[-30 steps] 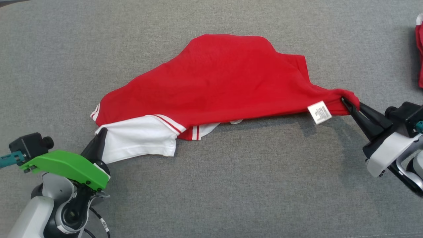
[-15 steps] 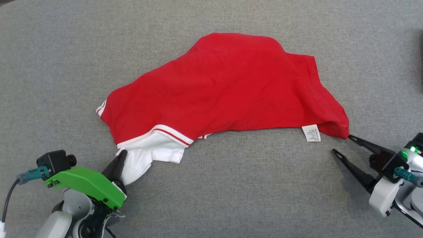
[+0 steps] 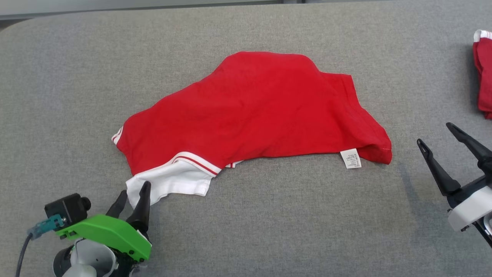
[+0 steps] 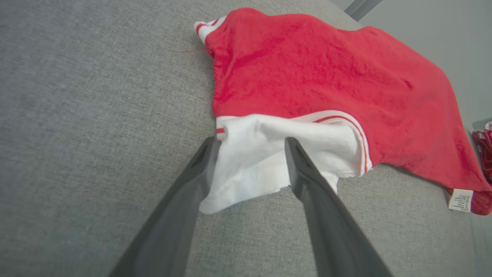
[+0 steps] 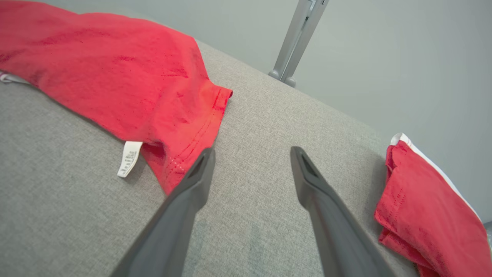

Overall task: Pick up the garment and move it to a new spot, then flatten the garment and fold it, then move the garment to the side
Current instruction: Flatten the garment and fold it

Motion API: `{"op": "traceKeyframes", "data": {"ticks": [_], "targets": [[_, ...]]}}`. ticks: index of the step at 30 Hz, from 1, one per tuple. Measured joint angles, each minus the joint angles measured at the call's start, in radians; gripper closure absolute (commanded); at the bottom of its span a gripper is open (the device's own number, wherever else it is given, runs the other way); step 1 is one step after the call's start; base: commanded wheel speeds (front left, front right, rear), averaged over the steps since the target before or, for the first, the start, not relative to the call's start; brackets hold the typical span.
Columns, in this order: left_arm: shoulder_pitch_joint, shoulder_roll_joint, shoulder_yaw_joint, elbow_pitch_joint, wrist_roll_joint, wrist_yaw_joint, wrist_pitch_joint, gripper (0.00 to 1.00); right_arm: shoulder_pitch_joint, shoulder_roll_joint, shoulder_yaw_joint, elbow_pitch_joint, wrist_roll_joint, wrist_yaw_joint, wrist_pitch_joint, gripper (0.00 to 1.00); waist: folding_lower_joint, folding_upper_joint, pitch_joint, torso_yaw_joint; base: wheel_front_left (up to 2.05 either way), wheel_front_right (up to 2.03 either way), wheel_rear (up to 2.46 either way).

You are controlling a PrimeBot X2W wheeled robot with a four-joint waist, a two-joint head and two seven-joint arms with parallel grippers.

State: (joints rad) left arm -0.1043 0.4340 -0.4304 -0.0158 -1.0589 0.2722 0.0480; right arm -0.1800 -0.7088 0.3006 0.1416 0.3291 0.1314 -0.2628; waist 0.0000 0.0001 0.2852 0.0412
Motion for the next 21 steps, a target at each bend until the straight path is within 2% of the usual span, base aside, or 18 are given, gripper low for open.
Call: {"op": "traceKeyframes", "data": {"ticks": [5, 8, 11, 15, 16, 18, 21], "targets": [[0.055, -0.003, -0.003, -0.018, 0.018, 0.025, -0.045, 0.00, 0.080, 0.096, -0.137, -0.073, -0.031, 0.000, 0.000, 0.00, 0.0000, 0.0000, -0.048, 0.003, 0.00, 0.00, 0.00], [0.089, 0.005, -0.021, -0.034, 0.058, 0.018, -0.084, 0.00, 0.134, 0.163, -0.188, -0.112, -0.058, 0.000, 0.000, 0.00, 0.0000, 0.0000, -0.084, 0.006, 0.00, 0.00, 0.00], [0.125, 0.022, -0.027, -0.024, 0.106, 0.011, -0.151, 0.00, 0.177, 0.223, -0.214, -0.142, -0.095, 0.000, 0.000, 0.00, 0.0000, 0.0000, -0.123, 0.012, 0.00, 0.00, 0.00], [0.143, 0.048, -0.047, 0.017, 0.210, 0.023, -0.239, 0.00, 0.213, 0.318, -0.246, -0.153, -0.119, 0.000, 0.000, 0.00, 0.0000, 0.0000, -0.176, 0.022, 0.00, 0.00, 0.00], [0.143, 0.048, -0.047, 0.017, 0.210, 0.023, -0.239, 0.00, 0.213, 0.318, -0.246, -0.153, -0.119, 0.000, 0.000, 0.00, 0.0000, 0.0000, -0.176, 0.022, 0.00, 0.00, 0.00], [0.152, 0.042, -0.045, 0.034, 0.235, 0.027, -0.266, 0.00, 0.226, 0.374, -0.263, -0.145, -0.112, 0.000, 0.000, 0.00, 0.0000, 0.0000, -0.200, 0.028, 0.00, 0.00, 0.00], [0.158, 0.038, -0.043, 0.055, 0.281, 0.027, -0.292, 0.00, 0.244, 0.419, -0.262, -0.134, -0.121, 0.000, 0.001, 0.00, 0.0000, 0.0000, -0.230, 0.037, 0.00, 0.00, 0.00]]}}
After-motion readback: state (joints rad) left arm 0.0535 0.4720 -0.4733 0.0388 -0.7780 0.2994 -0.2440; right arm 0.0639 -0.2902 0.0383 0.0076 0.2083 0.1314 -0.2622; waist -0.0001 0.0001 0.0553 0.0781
